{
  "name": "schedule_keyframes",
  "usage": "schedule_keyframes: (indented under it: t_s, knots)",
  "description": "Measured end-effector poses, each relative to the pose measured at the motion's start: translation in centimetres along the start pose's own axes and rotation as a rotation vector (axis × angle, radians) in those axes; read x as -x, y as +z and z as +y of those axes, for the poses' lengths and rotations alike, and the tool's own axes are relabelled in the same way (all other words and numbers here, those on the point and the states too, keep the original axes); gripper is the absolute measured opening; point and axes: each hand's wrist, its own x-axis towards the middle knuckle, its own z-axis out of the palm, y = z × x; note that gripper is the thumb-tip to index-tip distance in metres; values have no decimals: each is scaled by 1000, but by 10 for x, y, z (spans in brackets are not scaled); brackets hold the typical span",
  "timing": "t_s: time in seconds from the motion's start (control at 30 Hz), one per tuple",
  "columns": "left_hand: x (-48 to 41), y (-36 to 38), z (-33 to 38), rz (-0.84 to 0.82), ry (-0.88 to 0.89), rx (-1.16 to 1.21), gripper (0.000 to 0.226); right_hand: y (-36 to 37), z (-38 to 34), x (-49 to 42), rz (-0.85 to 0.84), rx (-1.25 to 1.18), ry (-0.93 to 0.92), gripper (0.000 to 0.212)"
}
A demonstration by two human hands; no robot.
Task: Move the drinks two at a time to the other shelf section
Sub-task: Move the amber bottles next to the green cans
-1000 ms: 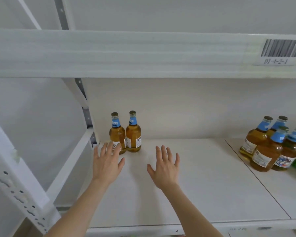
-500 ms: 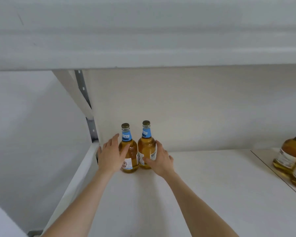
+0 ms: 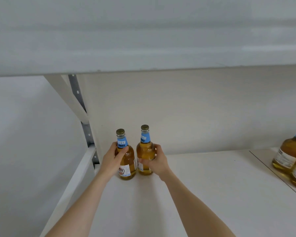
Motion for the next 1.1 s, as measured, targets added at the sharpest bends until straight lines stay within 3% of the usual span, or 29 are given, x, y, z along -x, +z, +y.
schedule_keyframes:
  t_s: [0.4,0.7,0.87,1.1]
  knots:
    - [53,5,7,59,-9,70,19,-36,7,56,15,-232,68,78]
    - [108,12,23,145,-111,195,3,-72,4,115,33,-459,224,62]
    - [138,18,24,180,-176,249,20,-90,1,142,31,-528,309,54]
    - [180,27,31,185,-212,279,18,-109,-7,177,61,-556,313,49]
